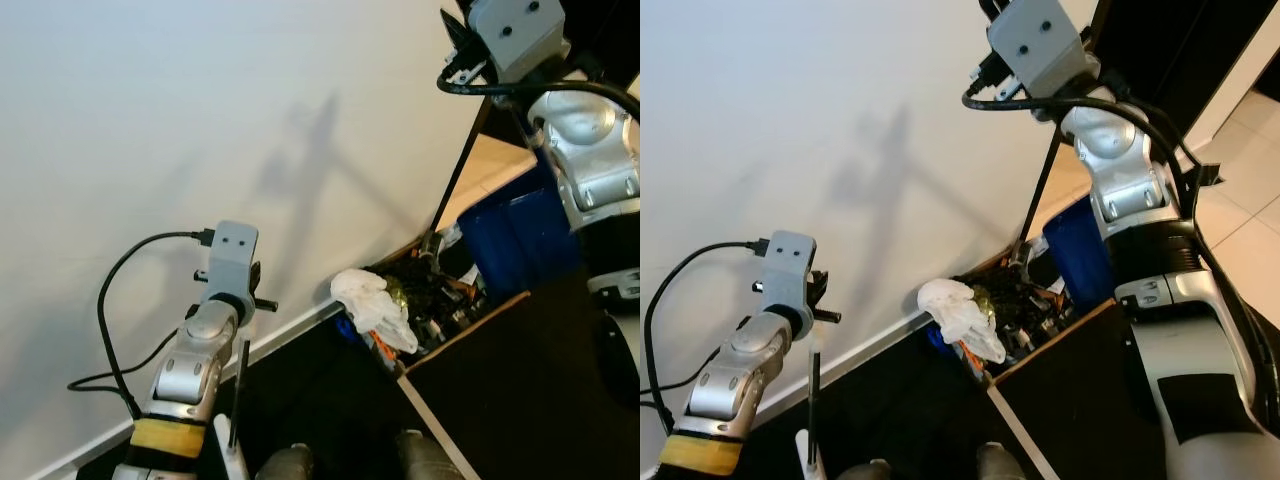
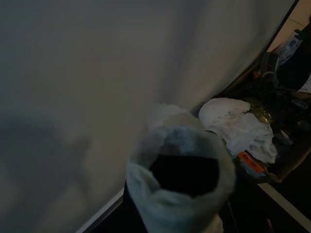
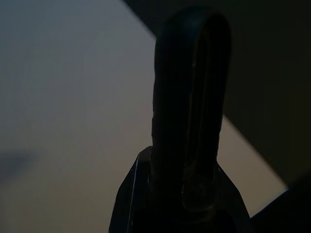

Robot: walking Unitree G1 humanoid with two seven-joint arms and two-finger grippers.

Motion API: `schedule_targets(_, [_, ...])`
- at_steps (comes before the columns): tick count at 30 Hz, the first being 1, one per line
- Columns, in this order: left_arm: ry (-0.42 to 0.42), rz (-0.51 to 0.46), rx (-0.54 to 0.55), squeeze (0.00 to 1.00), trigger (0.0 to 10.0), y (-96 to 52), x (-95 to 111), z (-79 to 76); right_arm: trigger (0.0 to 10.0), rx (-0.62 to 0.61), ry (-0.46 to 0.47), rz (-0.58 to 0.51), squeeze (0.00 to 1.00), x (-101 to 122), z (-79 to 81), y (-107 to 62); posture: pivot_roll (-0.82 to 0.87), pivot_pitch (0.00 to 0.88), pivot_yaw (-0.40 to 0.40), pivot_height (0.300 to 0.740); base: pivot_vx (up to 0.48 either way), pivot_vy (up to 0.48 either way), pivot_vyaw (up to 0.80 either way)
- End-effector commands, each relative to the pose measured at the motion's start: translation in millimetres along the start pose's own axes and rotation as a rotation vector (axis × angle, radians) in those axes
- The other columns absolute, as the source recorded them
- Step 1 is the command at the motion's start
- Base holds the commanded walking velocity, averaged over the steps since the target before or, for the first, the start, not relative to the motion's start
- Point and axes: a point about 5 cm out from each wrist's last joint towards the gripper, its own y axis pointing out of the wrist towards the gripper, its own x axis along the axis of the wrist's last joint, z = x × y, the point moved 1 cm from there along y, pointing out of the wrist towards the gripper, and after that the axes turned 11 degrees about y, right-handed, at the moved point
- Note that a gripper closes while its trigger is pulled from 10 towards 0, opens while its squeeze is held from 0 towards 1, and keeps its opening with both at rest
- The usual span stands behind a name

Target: Sweep floor

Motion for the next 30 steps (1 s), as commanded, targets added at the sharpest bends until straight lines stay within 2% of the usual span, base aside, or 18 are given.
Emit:
schedule_targets(1, [0.012, -0.003, 0.008, 0.0, 10.0, -1.1, 1.2, -1.6, 10.0, 0.015, -0.069, -0.044, 0.0, 9.6, -1.7, 2.0, 0.1, 0.122, 0.002, 0.74, 0.0, 0.0, 0.0])
schedule_targets(2, [0.011, -0.004, 0.007, 0.0, 10.0, -0.9, 1.3, -2.2, 10.0, 0.008, -0.036, -0.049, 0.0, 8.7, -2.4, 1.1, 0.1, 0.122, 0.002, 0.74, 0.0, 0.0, 0.0])
schedule_targets(3, [0.011, -0.005, 0.004, 0.0, 10.0, -0.5, 1.6, -3.2, 10.0, -0.022, 0.043, -0.061, 0.0, 8.0, -6.9, -1.3, 0.09, 0.123, 0.005, 0.74, 0.0, 0.0, 0.0])
schedule_targets(5, [0.011, -0.005, 0.003, 0.0, 10.0, -0.4, 1.7, -3.6, 10.0, -0.039, 0.077, -0.066, 0.0, 8.1, -9.7, -2.6, 0.09, 0.123, 0.005, 0.74, 0.0, 0.0, 0.0])
schedule_targets(7, [0.01, -0.007, 0.0, 0.0, 10.0, -0.4, 2.2, -4.6, 10.0, -0.097, 0.188, -0.071, 0.0, 5.2, -19.6, -9.8, 0.09, 0.124, 0.006, 0.74, 0.0, 0.0, 0.0])
schedule_targets(8, [0.01, -0.007, 0.0, 0.0, 10.0, -0.4, 2.2, -4.6, 10.0, -0.097, 0.188, -0.071, 0.0, 5.2, -19.6, -9.8, 0.09, 0.124, 0.006, 0.74, 0.0, 0.0, 0.0])
schedule_targets(9, [0.009, -0.008, -0.003, 0.0, 10.0, -0.5, 2.7, -5.5, 10.0, -0.125, 0.259, -0.071, 0.0, 1.8, -23.5, -18.6, 0.09, 0.125, 0.008, 0.74, 0.0, 0.0, 0.0])
schedule_targets(14, [0.01, -0.009, -0.008, 0.0, 10.0, -1.4, 2.4, -5.8, 10.0, -0.15, 0.292, -0.065, 0.0, 0.5, -25.6, -30.6, 0.09, 0.122, 0.012, 0.74, 0.0, 0.0, 0.0])
schedule_targets(15, [0.014, -0.009, -0.014, 0.0, 10.0, -2.2, 1.7, -5.3, 10.0, -0.161, 0.292, -0.065, 0.0, 5.8, -29.6, -42.3, 0.09, 0.122, 0.014, 0.74, 0.0, 0.0, 0.0])
schedule_targets(21, [0.023, -0.004, -0.022, 0.0, 10.0, -1.9, 0.0, -4.2, 10.0, -0.183, 0.281, -0.094, 0.0, 26.6, -44.8, -58.8, 0.07, 0.119, 0.027, 0.74, 0.0, 0.0, 0.0])
schedule_targets(22, [0.025, -0.004, -0.025, 0.0, 10.0, -1.4, 0.1, -4.9, 10.0, -0.188, 0.294, -0.105, 0.0, 30.8, -47.2, -61.5, 0.07, 0.119, 0.027, 0.74, 0.0, 0.0, 0.0])
schedule_targets(23, [0.03, -0.007, -0.035, 0.0, 10.0, -0.1, 1.1, -6.9, 10.0, -0.194, 0.361, -0.135, 0.0, 40.0, -48.7, -67.8, 0.07, 0.116, 0.029, 0.74, 0.0, 0.0, 0.0])
schedule_targets(24, [0.03, -0.008, -0.037, 0.0, 10.0, 0.3, 1.6, -7.6, 10.0, -0.192, 0.386, -0.146, 0.0, 42.8, -47.9, -70.0, 0.07, 0.115, 0.03, 0.74, 0.0, 0.0, 0.0])
schedule_targets(28, [0.029, -0.012, -0.04, 0.0, 10.0, 1.1, 2.9, -8.8, 10.0, -0.197, 0.412, -0.145, 0.0, 45.1, -44.7, -77.0, 0.07, 0.114, 0.029, 0.74, 0.0, 0.0, 0.0])
schedule_targets(30, [0.003, -0.025, -0.052, 0.0, 10.0, 0.4, 3.7, -10.8, 10.0, -0.281, 0.457, -0.127, 0.0, 42.4, -43.0, -88.1, 0.06, 0.112, 0.027, 0.74, 0.0, 0.0, 0.0])
